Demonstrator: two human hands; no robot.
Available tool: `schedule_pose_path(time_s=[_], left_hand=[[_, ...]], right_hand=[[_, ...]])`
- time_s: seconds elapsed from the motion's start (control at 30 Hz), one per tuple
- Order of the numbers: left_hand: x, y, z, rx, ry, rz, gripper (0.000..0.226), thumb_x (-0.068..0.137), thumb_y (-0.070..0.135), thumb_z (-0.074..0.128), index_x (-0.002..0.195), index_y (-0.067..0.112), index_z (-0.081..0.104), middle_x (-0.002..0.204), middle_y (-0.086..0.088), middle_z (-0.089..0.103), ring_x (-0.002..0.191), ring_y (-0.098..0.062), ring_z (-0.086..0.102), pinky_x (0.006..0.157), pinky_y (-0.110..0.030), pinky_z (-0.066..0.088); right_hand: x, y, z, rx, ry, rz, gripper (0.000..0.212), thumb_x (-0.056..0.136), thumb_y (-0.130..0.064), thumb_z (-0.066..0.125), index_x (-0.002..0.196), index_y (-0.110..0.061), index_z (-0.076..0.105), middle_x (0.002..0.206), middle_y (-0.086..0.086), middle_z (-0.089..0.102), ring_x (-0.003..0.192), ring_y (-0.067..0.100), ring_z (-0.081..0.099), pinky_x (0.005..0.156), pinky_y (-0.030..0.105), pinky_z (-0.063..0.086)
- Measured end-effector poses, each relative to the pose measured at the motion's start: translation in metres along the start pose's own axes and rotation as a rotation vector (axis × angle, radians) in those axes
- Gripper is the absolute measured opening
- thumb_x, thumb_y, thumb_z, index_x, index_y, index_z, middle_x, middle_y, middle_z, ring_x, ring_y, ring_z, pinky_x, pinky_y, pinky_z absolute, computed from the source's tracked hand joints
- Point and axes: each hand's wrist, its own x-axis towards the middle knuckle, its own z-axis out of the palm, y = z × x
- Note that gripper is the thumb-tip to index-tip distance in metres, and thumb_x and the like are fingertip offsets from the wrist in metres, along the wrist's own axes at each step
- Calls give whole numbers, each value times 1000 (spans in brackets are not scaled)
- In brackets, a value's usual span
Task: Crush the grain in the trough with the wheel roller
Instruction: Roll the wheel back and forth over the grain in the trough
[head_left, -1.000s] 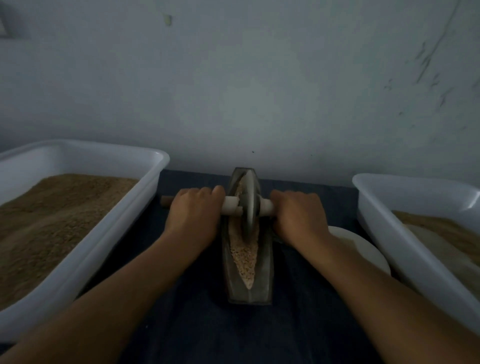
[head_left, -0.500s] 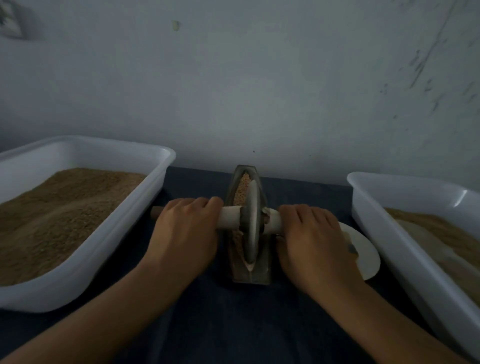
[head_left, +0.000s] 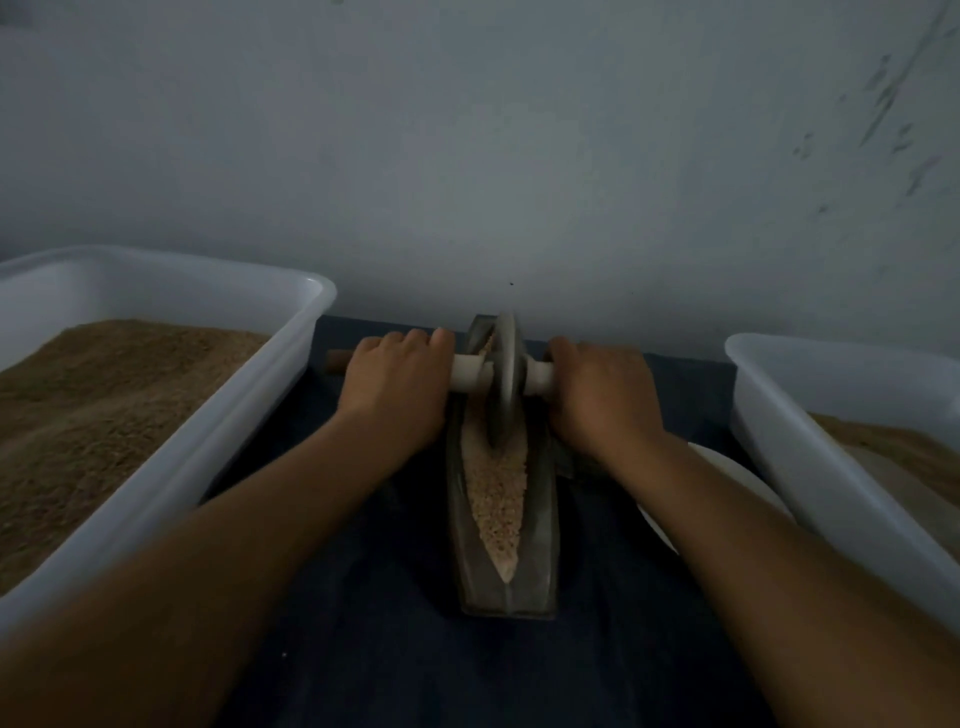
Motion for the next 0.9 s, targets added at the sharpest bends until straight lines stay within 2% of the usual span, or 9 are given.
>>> schedule_pose_path(time_s=[0.13, 0.33, 0.47, 0.57, 0.7, 0.8, 0.9], left_hand=[[25, -3, -1, -2, -64, -22, 33, 86, 27, 64, 110, 15, 44, 112, -11, 60, 104, -32, 58, 77, -40, 39], [32, 2, -1, 79, -6, 45, 35, 84, 28, 66, 112, 16, 48, 110, -10, 60, 99, -30, 58, 77, -39, 38], [12, -1, 0, 61, 34, 58, 26, 88, 26, 63, 107, 16, 48, 107, -8, 63, 95, -30, 62, 75, -38, 37], [-10, 5, -6, 93, 37, 62, 32, 85, 27, 65, 109, 16, 47, 109, -8, 62, 98, -28, 61, 82, -39, 42], [-45, 12, -19, 101, 30, 85, 38, 82, 28, 70, 110, 18, 46, 110, -5, 59, 97, -23, 58, 85, -35, 41], [-72, 13, -29, 99, 37, 112, 46, 77, 32, 74, 111, 21, 45, 109, -1, 59, 96, -19, 57, 84, -32, 41], [-93, 14, -39, 93, 67, 152, 56, 75, 37, 75, 121, 25, 46, 116, 3, 59, 100, -16, 57, 90, -31, 43]], right_hand=[[30, 7, 7, 13, -38, -8, 25, 85, -33, 65, 104, -19, 57, 95, 7, 65, 84, 32, 61, 59, 32, 30], [27, 13, 18, 120, -124, 57, 22, 86, -38, 64, 102, -22, 62, 100, 5, 67, 88, 29, 64, 61, 31, 37], [3, 5, 14, 92, -12, 15, 16, 84, -29, 65, 96, -19, 62, 91, 6, 67, 81, 29, 64, 59, 31, 34], [-19, 0, 4, 54, 44, -5, 15, 83, -26, 65, 87, -18, 54, 81, 5, 63, 73, 30, 60, 57, 33, 26], [-52, -8, -13, 44, 120, -14, 17, 77, -16, 70, 84, -16, 55, 72, 5, 57, 61, 27, 49, 59, 32, 22], [-77, -15, -28, 119, 158, -16, 23, 73, -11, 74, 90, -13, 59, 76, 7, 58, 66, 27, 51, 63, 33, 28], [-99, -18, -42, 167, 185, -27, 29, 71, -5, 75, 97, -12, 63, 85, 7, 61, 75, 28, 56, 71, 37, 39]])
